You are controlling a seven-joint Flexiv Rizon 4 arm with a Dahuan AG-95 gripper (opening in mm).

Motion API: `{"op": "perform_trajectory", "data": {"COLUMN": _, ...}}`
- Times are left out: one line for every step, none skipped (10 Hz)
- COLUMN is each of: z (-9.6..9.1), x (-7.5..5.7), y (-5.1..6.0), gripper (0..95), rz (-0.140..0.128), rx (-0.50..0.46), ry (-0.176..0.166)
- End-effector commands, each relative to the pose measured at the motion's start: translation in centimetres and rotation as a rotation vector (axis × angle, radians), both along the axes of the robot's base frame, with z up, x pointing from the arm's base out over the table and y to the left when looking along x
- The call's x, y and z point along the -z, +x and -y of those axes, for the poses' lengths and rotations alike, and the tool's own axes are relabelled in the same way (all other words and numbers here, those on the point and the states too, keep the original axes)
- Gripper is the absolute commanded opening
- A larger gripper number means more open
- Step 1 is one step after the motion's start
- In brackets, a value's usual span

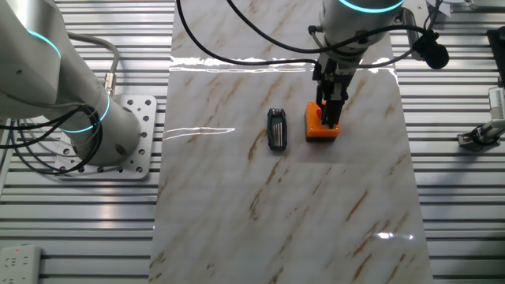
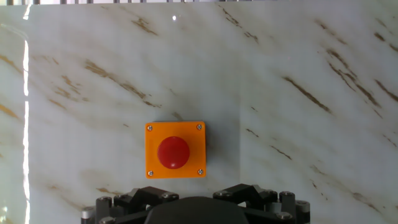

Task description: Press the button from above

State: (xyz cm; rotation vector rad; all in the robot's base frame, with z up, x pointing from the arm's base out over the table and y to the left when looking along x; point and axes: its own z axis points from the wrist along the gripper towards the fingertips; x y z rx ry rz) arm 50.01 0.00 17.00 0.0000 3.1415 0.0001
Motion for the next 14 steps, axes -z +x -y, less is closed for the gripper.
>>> {"op": "perform_trajectory", "data": {"z": 0.0, "x": 0.0, "y": -0.01, "gripper": 95.0, "rz": 0.0, "rx": 0.0, "ry": 0.0}}
{"op": "perform_trajectory", "data": {"z": 0.0, "x": -0.02, "y": -0.02, "gripper": 0.0, "rz": -0.088, "rx": -0.065, "ry": -0.032}}
{"op": "perform_trajectory", "data": {"z": 0.0, "x": -0.02, "y": -0.02, "gripper": 0.0, "rz": -0.089, "rx": -0.04, "ry": 0.027}}
{"op": "perform_trajectory", "data": {"z": 0.0, "x": -0.02, "y": -0.02, "gripper": 0.0, "rz": -0.093, "rx": -0.045, "ry": 0.013}}
{"op": "perform_trajectory", "data": {"z": 0.0, "x": -0.02, "y": -0.02, "gripper": 0.0, "rz": -0.096, "rx": -0.047, "ry": -0.001}}
{"op": "perform_trajectory", "data": {"z": 0.0, "x": -0.02, "y": -0.02, "gripper": 0.0, "rz": -0.098, "rx": -0.046, "ry": -0.01}}
{"op": "perform_trajectory", "data": {"z": 0.0, "x": -0.02, "y": -0.02, "gripper": 0.0, "rz": -0.095, "rx": -0.046, "ry": -0.025}}
{"op": "perform_trajectory", "data": {"z": 0.0, "x": -0.01, "y": -0.01, "gripper": 0.0, "rz": -0.096, "rx": -0.051, "ry": -0.031}}
{"op": "perform_trajectory", "data": {"z": 0.02, "x": 0.06, "y": 0.01, "gripper": 0.0, "rz": -0.095, "rx": -0.051, "ry": -0.029}}
{"op": "perform_trajectory", "data": {"z": 0.04, "x": 0.14, "y": 0.04, "gripper": 0.0, "rz": -0.095, "rx": -0.054, "ry": -0.025}}
{"op": "perform_trajectory", "data": {"z": 0.05, "x": 0.18, "y": 0.05, "gripper": 19.0, "rz": -0.098, "rx": -0.055, "ry": -0.024}}
{"op": "perform_trajectory", "data": {"z": 0.05, "x": 0.19, "y": 0.05, "gripper": 19.0, "rz": -0.104, "rx": -0.053, "ry": -0.015}}
{"op": "perform_trajectory", "data": {"z": 0.05, "x": 0.19, "y": 0.05, "gripper": 0.0, "rz": -0.113, "rx": -0.046, "ry": -0.009}}
{"op": "perform_trajectory", "data": {"z": 0.07, "x": 0.25, "y": 0.07, "gripper": 0.0, "rz": -0.113, "rx": -0.05, "ry": -0.007}}
